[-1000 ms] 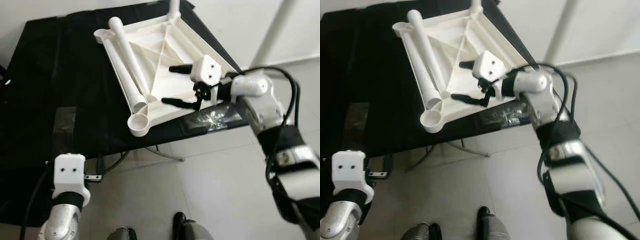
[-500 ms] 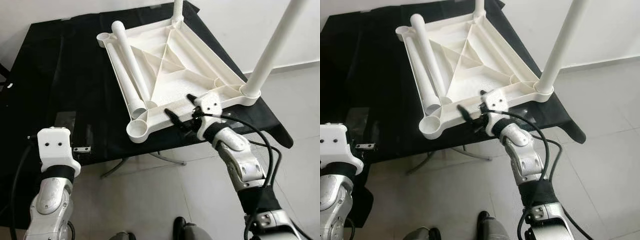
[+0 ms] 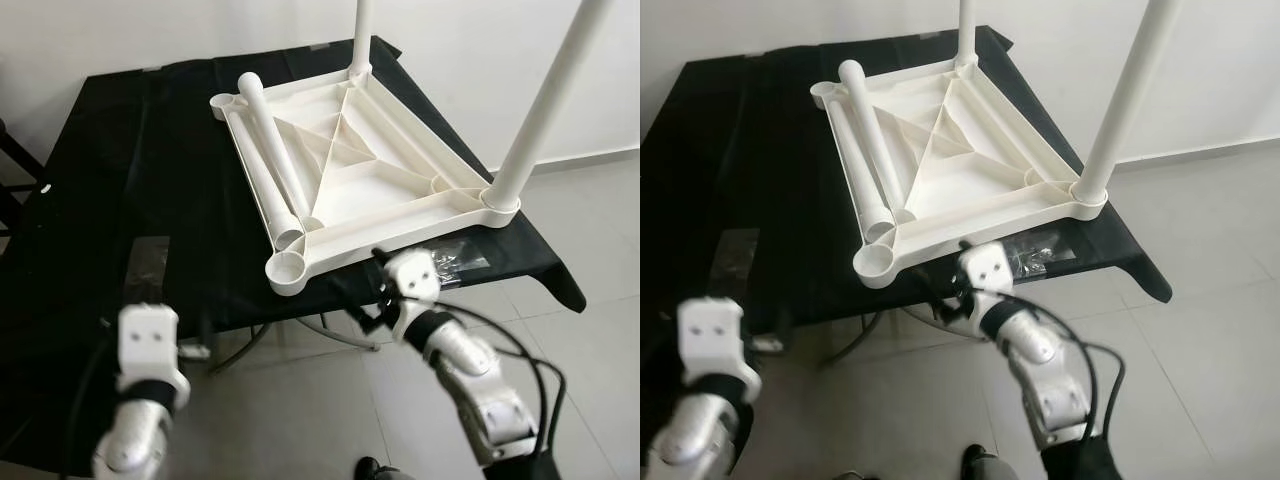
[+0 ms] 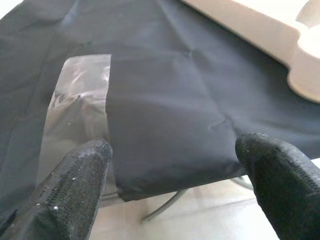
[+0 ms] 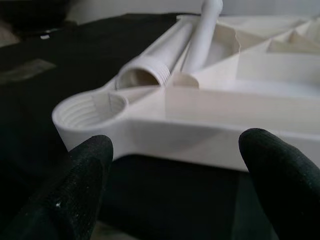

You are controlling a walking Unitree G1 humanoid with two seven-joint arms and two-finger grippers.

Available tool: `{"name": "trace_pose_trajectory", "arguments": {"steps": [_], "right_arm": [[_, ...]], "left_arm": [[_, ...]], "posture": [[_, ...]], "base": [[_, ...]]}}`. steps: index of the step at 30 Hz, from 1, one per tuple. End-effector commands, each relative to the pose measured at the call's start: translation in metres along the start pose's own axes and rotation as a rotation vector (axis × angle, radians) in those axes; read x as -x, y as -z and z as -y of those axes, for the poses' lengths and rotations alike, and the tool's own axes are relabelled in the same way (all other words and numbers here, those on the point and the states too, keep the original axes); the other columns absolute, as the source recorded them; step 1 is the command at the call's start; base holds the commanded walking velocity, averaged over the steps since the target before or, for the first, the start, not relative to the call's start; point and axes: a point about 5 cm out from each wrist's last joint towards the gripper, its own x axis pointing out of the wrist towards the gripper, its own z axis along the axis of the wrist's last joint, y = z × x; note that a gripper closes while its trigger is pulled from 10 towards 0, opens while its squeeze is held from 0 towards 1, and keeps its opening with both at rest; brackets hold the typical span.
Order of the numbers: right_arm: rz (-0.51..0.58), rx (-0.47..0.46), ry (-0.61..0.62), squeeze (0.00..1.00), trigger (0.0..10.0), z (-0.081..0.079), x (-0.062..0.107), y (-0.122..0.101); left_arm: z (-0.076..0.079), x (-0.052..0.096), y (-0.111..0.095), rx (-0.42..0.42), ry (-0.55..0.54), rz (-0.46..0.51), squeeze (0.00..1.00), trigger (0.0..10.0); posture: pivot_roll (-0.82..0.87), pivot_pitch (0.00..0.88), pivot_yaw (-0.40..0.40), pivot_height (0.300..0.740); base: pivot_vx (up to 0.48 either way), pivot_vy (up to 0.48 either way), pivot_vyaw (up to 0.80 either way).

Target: Building children table

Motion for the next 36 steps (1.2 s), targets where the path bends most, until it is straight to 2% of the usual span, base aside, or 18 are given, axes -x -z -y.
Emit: {"name": "trace_pose_trajectory", "arguments": {"steps": [1,14,21,30,31,32,33,34,35,36], "right_arm": [[0.016,0.009,0.017,0.0,10.0,0.002,-0.002,-0.002],[0.002,-0.034,0.024,0.0,10.0,0.0,-0.008,0.001],[0.004,-0.034,0.029,0.0,10.0,0.0,-0.009,0.002],[0.041,-0.003,0.04,0.0,10.0,0.005,-0.013,-0.009],[0.096,0.036,0.038,0.0,10.0,0.009,-0.019,-0.026],[0.096,0.036,0.038,0.0,10.0,0.009,-0.019,-0.026],[0.132,0.06,0.03,0.0,10.0,0.011,-0.023,-0.039],[0.132,0.06,0.03,0.0,10.0,0.011,-0.023,-0.039],[0.179,0.09,0.019,0.0,10.0,0.013,-0.027,-0.057],[0.179,0.09,0.019,0.0,10.0,0.013,-0.027,-0.057]], "left_arm": [[-0.004,0.001,0.002,0.011,-0.015,0.006,0.0,10.0],[-0.002,-0.013,0.005,-0.05,0.0,0.037,0.0,10.0],[0.0,-0.014,0.005,-0.045,0.015,0.049,0.0,10.0],[-0.003,-0.018,-0.004,-0.011,0.038,0.094,0.0,10.0],[-0.009,-0.024,-0.02,0.004,0.029,0.155,0.0,10.0],[-0.009,-0.024,-0.02,0.004,0.029,0.155,0.0,10.0],[-0.012,-0.026,-0.029,0.013,0.021,0.19,0.0,10.0],[-0.012,-0.026,-0.029,0.013,0.021,0.19,0.0,10.0],[-0.015,-0.03,-0.043,0.018,0.015,0.236,0.0,10.0],[-0.015,-0.03,-0.043,0.018,0.015,0.236,0.0,10.0]], "posture": [[-0.07,0.132,0.033,0.74],[-0.08,0.12,0.041,0.74],[-0.08,0.114,0.04,0.74],[-0.06,0.094,0.04,0.74],[-0.06,0.087,0.039,0.74],[-0.06,0.087,0.039,0.74],[-0.06,0.086,0.039,0.74],[-0.06,0.086,0.039,0.74],[-0.06,0.088,0.039,0.74],[-0.06,0.088,0.039,0.74]], "base": [[0.0,0.0,0.0],[0.0,0.0,0.0],[0.0,0.0,0.0],[0.0,0.0,0.0],[0.3,0.0,0.0],[0.3,0.0,0.0],[0.3,0.0,0.0],[0.3,0.0,0.0],[0.307,0.0,0.0],[0.307,0.0,0.0]]}}
